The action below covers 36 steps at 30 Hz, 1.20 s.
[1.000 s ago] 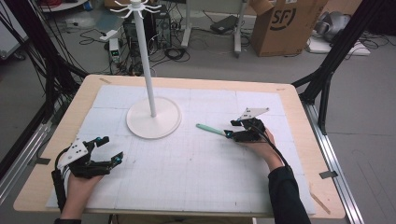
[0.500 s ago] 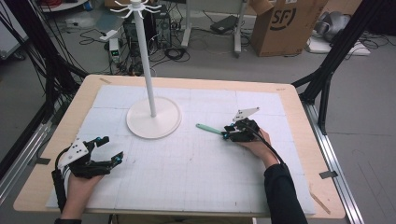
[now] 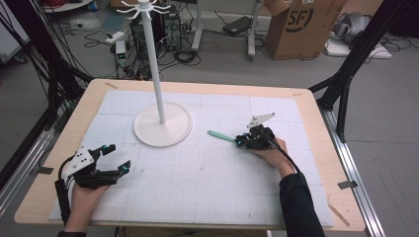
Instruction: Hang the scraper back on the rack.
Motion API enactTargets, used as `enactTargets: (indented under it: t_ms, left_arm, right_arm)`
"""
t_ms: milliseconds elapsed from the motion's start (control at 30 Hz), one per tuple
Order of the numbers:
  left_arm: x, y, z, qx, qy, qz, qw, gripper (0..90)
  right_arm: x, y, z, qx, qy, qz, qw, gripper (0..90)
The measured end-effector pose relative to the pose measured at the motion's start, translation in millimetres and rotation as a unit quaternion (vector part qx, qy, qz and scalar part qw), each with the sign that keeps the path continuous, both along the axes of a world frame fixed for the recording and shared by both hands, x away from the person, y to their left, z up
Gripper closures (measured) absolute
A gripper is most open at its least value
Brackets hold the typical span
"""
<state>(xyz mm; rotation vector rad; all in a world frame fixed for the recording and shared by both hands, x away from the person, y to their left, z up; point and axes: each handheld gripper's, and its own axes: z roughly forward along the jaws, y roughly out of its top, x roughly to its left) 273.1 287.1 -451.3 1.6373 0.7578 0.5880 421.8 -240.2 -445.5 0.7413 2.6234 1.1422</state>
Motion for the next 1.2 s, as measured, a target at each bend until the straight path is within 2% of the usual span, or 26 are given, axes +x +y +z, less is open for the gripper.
enactTargets:
  t_ms: [167,300,367,467,533,567,600,667,700,733,767,867,1033,1200]
  left_arm:
    - [0.0,0.0,0.0,0.000,0.000,0.000,1.0000,16.5]
    - [0.0,0.1,0.0,0.000,0.000,0.000,1.0000,16.5]
    - [0.0,0.0,0.0,0.000,0.000,0.000,1.0000,16.5]
    - [0.0,0.0,0.0,0.000,0.000,0.000,1.0000,16.5]
    - [0.0,0.0,0.1,0.000,0.000,0.001,1.0000,16.5]
    - [0.0,0.0,0.0,0.000,0.000,0.001,1.0000,16.5]
    - [0.0,0.0,0.0,0.000,0.000,0.001,1.0000,16.5]
    - [0.0,0.0,0.0,0.000,0.000,0.001,1.0000,16.5]
    - [0.0,0.0,0.0,0.000,0.000,0.000,1.0000,16.5]
    - [0.0,-0.1,0.0,0.000,0.000,0.000,1.0000,16.5]
    - [0.0,0.0,0.0,0.000,0.000,0.000,1.0000,16.5]
    - [0.0,0.1,0.0,0.000,0.000,0.000,1.0000,16.5]
    - [-0.1,-0.1,0.0,-0.001,0.000,0.000,1.0000,16.5]
    - [0.0,0.2,0.0,-0.001,0.000,0.000,1.0000,16.5]
  right_arm:
    - [-2.9,3.7,2.3,-0.016,-0.011,-0.003,0.9998,81.6]
    - [-3.9,4.3,4.1,-0.016,-0.016,-0.014,0.9996,81.7]
    - [-4.4,3.4,7.3,-0.005,-0.018,-0.022,0.9996,81.8]
    - [-6.7,0.8,17.7,0.027,-0.024,-0.032,0.9988,81.8]
    - [-9.4,-0.3,27.3,0.047,-0.029,-0.039,0.9977,81.9]
    - [-11.8,-0.3,38.1,0.065,-0.031,-0.043,0.9965,81.8]
    - [-11.8,-0.3,38.1,0.065,-0.031,-0.043,0.9965,81.8]
    - [-15.6,2.7,56.3,0.086,-0.040,-0.043,0.9946,81.8]
    - [-15.6,2.7,56.3,0.086,-0.040,-0.043,0.9946,81.8]
    - [-18.0,6.0,68.8,0.099,-0.044,-0.043,0.9932,81.9]
    - [-18.0,6.0,68.8,0.099,-0.044,-0.043,0.9932,81.9]
    - [-21.1,11.8,87.1,0.109,-0.054,-0.039,0.9917,81.8]
    - [-25.1,21.6,119.4,0.141,-0.057,-0.028,0.9880,81.9]
    - [-27.9,33.8,151.8,0.152,-0.073,-0.015,0.9856,81.9]
